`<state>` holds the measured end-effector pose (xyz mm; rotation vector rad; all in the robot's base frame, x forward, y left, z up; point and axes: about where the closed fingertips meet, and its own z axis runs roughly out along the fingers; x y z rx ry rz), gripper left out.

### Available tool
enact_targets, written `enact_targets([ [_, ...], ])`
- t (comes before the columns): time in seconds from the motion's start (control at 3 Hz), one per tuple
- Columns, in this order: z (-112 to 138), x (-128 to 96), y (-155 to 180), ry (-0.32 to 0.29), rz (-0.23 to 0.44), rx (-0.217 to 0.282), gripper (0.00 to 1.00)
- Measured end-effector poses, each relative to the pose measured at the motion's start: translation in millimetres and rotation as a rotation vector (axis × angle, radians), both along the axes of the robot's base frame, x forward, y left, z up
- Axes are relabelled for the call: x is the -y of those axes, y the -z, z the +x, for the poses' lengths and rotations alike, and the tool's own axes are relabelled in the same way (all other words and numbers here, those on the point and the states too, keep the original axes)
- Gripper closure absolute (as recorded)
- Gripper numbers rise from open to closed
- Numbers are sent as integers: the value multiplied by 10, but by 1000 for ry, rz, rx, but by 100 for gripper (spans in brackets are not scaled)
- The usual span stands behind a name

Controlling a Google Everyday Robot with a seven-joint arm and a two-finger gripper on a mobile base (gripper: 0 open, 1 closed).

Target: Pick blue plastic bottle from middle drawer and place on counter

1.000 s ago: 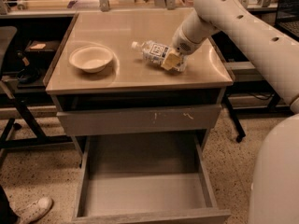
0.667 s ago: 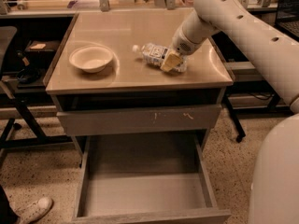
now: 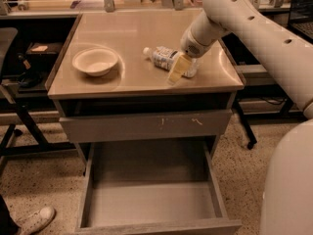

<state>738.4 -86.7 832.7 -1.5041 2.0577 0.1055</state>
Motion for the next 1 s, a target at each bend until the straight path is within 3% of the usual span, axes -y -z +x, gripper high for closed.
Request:
enact_targets([
  [0.33, -17, 284, -548, 58, -20, 85, 0],
  [0.67, -278, 971, -1430, 236, -100, 217, 0],
  [1.0, -492, 1016, -1978, 273, -105, 296, 0],
])
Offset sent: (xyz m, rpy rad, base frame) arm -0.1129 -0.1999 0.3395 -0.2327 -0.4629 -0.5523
